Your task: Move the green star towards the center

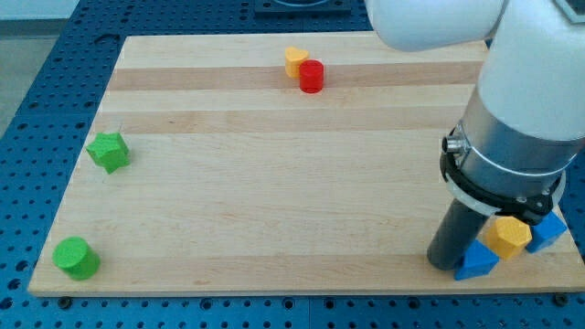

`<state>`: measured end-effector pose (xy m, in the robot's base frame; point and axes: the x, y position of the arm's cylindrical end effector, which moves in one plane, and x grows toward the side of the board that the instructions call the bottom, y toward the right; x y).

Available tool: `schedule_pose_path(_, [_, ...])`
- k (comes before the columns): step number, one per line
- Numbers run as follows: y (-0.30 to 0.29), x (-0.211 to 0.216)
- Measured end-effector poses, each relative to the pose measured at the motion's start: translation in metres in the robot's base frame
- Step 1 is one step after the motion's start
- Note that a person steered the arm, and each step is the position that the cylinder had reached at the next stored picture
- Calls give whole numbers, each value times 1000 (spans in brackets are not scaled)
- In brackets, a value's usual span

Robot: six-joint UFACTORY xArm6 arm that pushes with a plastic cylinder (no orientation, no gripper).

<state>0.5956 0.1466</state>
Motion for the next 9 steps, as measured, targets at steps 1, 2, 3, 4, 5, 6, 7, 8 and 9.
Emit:
schedule_pose_path(1, [0,0])
schedule_pose_path(2, [-3,2])
schedule_pose_path(3, [-17,8])
schedule_pose_path(4, [-65,8])
schedule_pose_path(5, [-100,4])
schedule_pose_path(6, [-125,-41])
schedule_pose_path(7, [-154,-99])
schedule_pose_path(8, [-181,-169])
schedule_pose_path(9, [-208,-215])
